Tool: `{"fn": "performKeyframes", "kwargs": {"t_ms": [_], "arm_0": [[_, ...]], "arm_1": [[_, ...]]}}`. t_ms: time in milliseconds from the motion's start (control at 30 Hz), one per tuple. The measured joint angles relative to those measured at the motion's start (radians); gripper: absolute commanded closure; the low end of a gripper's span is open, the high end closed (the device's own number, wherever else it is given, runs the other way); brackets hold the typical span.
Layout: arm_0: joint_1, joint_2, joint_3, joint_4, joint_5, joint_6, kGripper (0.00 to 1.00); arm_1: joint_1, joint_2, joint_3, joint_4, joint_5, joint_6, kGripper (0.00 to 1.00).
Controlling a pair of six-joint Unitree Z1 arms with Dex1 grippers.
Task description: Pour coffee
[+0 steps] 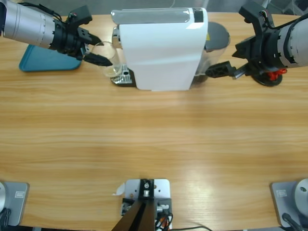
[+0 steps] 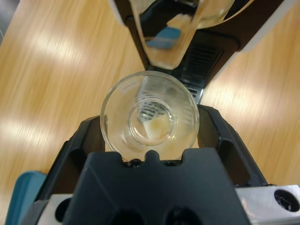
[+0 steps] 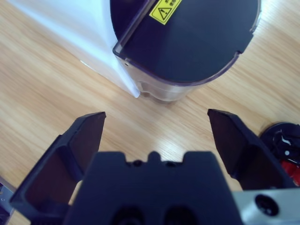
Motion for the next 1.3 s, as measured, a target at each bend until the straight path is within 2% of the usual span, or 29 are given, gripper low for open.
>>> {"fn": "performKeyframes", "kwargs": {"t_ms": [533, 1300], "arm_0": [[-0.037, 0.029, -0.046, 0.000, -0.001, -0.013, 0.579], [-0.053, 0.034, -0.029, 0.000, -0.001, -0.016, 0.555]], "arm_1": [[-0.003, 0.003, 0.002, -0.003, 0.000, -0.004, 0.000], [-0.004, 0.003, 0.009, -0.024, 0.012, -0.006, 0.000]]}}
